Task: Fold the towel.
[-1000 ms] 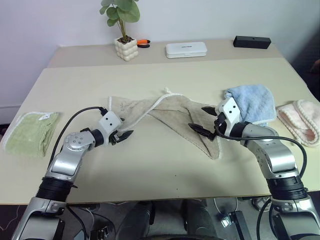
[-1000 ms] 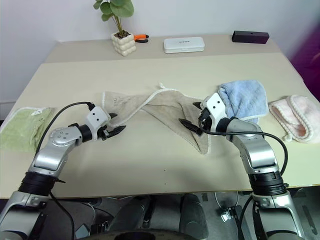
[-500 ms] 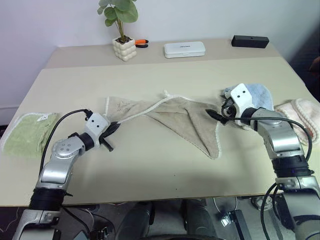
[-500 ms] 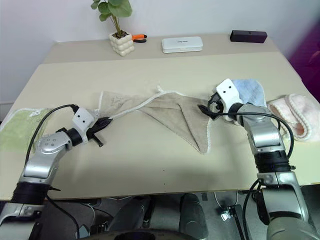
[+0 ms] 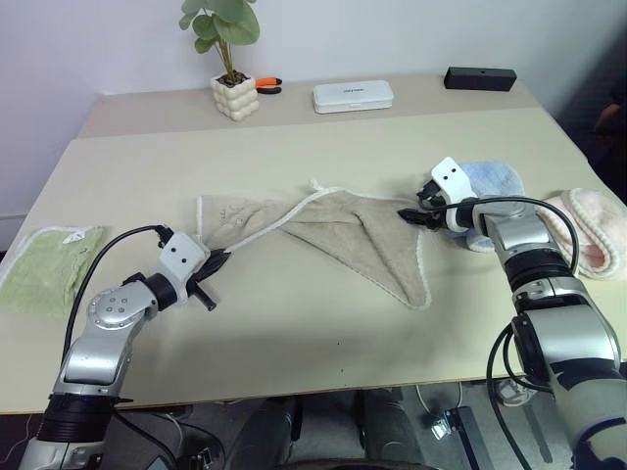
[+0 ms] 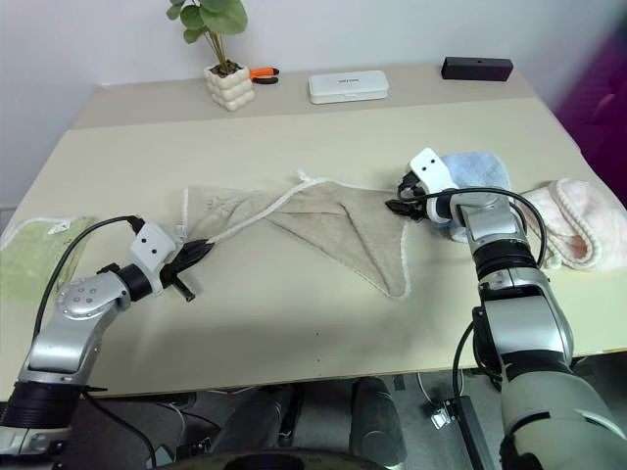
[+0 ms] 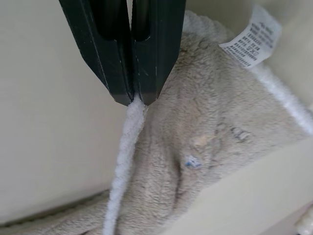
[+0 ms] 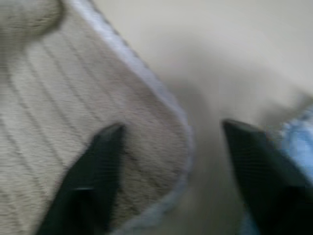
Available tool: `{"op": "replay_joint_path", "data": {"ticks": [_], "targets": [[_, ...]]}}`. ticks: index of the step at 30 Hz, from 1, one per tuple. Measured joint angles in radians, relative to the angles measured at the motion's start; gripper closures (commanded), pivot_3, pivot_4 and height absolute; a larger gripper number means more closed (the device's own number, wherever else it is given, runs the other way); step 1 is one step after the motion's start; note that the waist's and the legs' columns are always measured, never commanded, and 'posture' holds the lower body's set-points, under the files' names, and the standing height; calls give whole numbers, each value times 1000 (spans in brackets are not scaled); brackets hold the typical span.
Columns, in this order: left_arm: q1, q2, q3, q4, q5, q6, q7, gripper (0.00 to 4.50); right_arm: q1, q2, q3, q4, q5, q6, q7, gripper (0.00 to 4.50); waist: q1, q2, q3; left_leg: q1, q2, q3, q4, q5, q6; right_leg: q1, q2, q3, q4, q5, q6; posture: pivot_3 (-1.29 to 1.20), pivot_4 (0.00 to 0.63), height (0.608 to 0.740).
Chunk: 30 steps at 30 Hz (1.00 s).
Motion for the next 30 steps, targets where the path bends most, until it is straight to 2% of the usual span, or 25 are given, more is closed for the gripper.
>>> {"op": "replay_joint_path", "data": {"ticks": [2, 4, 11, 18, 21, 24, 26, 28, 30], "targets": [[8, 0, 1, -7, 0, 1, 1, 4500, -9, 0, 0, 18, -5, -5, 16, 3691, 1, 0, 0, 0, 0, 0, 0, 0, 0, 0, 0, 0, 0, 0, 0, 0, 150, 740], [18, 1, 2, -11, -1, 3, 3, 4500, -9, 1, 0, 19, -11, -6, 29, 4479, 2, 0, 0, 0, 0, 0, 0, 0, 0, 0, 0, 0, 0, 0, 0, 0, 150, 740], [31, 7, 28, -18, -1, 4, 11, 4500, -9, 1, -4, 19, -21, -23, 7, 4479, 2, 0, 0, 0, 0, 0, 0, 0, 0, 0, 0, 1, 0, 0, 0, 0, 150, 740], [-150, 11, 62, 69, -11, 1, 45, 4500, -78, -7, -29, 17, -24, -99, -64, 4479, -2, 0, 0, -1, 0, 0, 0, 1, -2, -2, 1, 1, 0, 1, 0, 0, 150, 740], [-168, 13, 62, 88, -16, -3, 28, 4500, -85, -12, -40, 4, -17, -89, -5, 3667, -6, 0, 0, -1, 1, 1, 0, 0, -2, -2, 2, 2, 0, 1, 0, 0, 150, 740], [-155, 15, 60, 92, -16, -3, 7, 4500, -63, -12, -39, -10, -10, -61, 75, 2227, -5, 0, 0, -3, 2, 1, 0, 0, -2, -5, 2, 2, 0, 1, 0, 0, 150, 740], [-126, 24, 60, 79, -16, -3, -2, 4500, -22, -13, -33, -63, -4, -35, 143, 1095, -5, 0, 0, -3, 2, 2, 0, 0, -2, -5, 2, 2, 0, 1, 0, 0, 150, 740], [-100, 25, 60, 62, -18, 1, -7, 4500, 40, -24, -18, -147, 10, -1, 222, 147, -3, 0, 0, -3, 2, 2, 0, 0, -2, -5, 2, 3, 0, 1, 0, 0, 150, 740], [-70, 26, 62, 34, -24, 8, -7, 4500, 108, -40, -2, -252, 32, 19, 313, 62, -1, 0, 0, -3, 2, 2, 0, 0, -2, -5, 2, 3, 0, 1, 0, 0, 150, 740]]}}
